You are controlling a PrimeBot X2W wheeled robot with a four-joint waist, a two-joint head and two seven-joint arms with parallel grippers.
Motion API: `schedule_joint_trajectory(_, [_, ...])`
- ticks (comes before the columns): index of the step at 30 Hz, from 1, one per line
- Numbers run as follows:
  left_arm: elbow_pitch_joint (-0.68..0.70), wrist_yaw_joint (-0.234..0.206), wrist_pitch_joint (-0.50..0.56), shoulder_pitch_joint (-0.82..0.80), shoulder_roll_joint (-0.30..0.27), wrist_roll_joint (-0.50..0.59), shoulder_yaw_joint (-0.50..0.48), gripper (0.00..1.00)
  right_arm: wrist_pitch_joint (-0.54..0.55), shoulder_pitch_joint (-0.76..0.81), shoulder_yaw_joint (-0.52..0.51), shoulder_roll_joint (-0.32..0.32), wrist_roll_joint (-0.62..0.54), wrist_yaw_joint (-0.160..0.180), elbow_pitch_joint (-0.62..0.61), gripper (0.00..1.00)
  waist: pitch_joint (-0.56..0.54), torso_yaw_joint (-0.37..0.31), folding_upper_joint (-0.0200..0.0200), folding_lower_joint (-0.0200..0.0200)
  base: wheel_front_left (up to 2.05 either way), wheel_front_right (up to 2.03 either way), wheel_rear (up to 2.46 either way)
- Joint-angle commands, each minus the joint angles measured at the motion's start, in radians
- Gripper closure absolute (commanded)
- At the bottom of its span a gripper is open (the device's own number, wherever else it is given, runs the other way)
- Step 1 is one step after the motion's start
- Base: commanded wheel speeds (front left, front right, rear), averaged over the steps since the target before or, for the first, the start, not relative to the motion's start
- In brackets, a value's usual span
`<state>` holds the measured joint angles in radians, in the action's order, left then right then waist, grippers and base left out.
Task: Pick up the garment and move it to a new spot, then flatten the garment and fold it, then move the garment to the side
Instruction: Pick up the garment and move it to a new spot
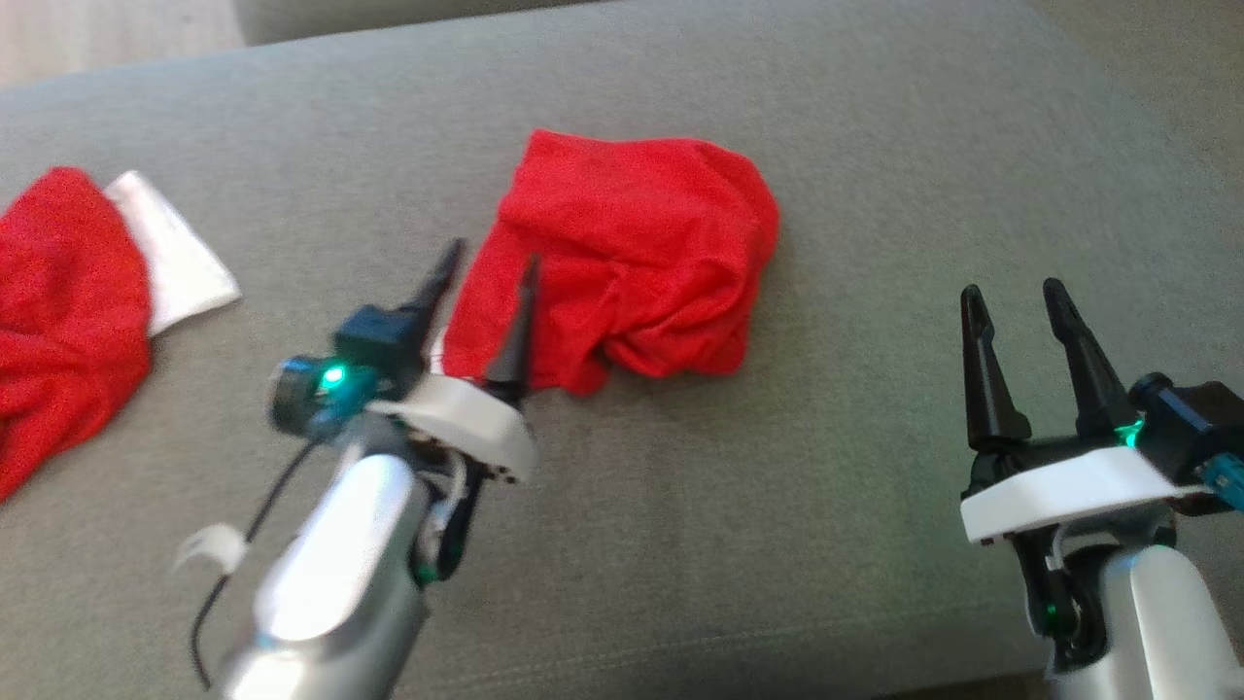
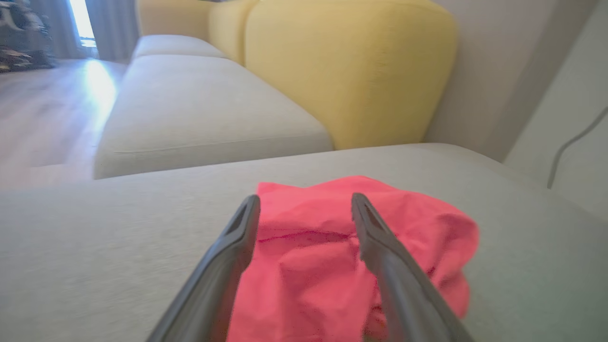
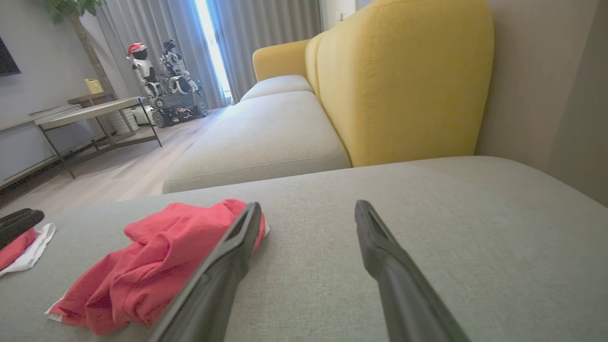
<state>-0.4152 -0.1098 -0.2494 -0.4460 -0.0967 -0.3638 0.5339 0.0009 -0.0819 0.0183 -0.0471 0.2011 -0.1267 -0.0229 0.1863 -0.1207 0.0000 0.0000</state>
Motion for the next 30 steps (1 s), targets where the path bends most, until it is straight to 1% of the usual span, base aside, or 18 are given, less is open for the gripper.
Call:
schedule_joint_trajectory(1, [0.053,-0.017,-0.011,-0.010,-0.031,-0.006,-0.056,0.00,0.008,-0.006,0.020,-0.004,-0.007,-0.004,-0.042,0.00,-0.035,0.042,0.0000,0.0000,0.00,0.00,0.00])
schedule_joint_trajectory(6, [0.146,-0.066,-0.012,0.071,-0.086,-0.005,-0.153,0.00,0.025,0.013,0.023,-0.010,-0.015,-0.004,-0.048,0.00,-0.067,0.082,0.0000,0.0000,0.00,0.00,0.00])
schedule_joint_trajectory(9, [0.187,-0.078,-0.012,0.126,-0.113,-0.007,-0.202,0.00,0.033,0.024,0.024,-0.014,-0.018,-0.004,-0.048,0.00,-0.083,0.099,0.0000,0.0000,0.00,0.00,0.00])
schedule_joint_trajectory(12, [0.215,-0.083,-0.012,0.178,-0.132,-0.007,-0.229,0.00,0.040,0.036,0.028,-0.018,-0.022,-0.004,-0.047,0.00,-0.101,0.111,0.0000,0.0000,0.00,0.00,0.00])
schedule_joint_trajectory(16, [0.242,-0.082,-0.012,0.235,-0.147,-0.004,-0.242,0.00,0.048,0.056,0.027,-0.020,-0.025,-0.004,-0.046,0.00,-0.127,0.122,0.0000,0.0000,0.00,0.00,0.00])
schedule_joint_trajectory(22, [0.267,-0.083,-0.012,0.300,-0.158,0.003,-0.243,0.00,0.053,0.083,0.033,-0.028,-0.023,-0.004,-0.039,0.00,-0.166,0.121,0.0000,0.0000,0.00,0.00,0.00])
schedule_joint_trajectory(30, [0.285,-0.085,-0.007,0.351,-0.173,-0.001,-0.237,0.00,0.066,0.120,0.029,-0.032,-0.029,-0.004,-0.050,0.00,-0.196,0.120,0.0000,0.0000,0.00,0.00,0.00])
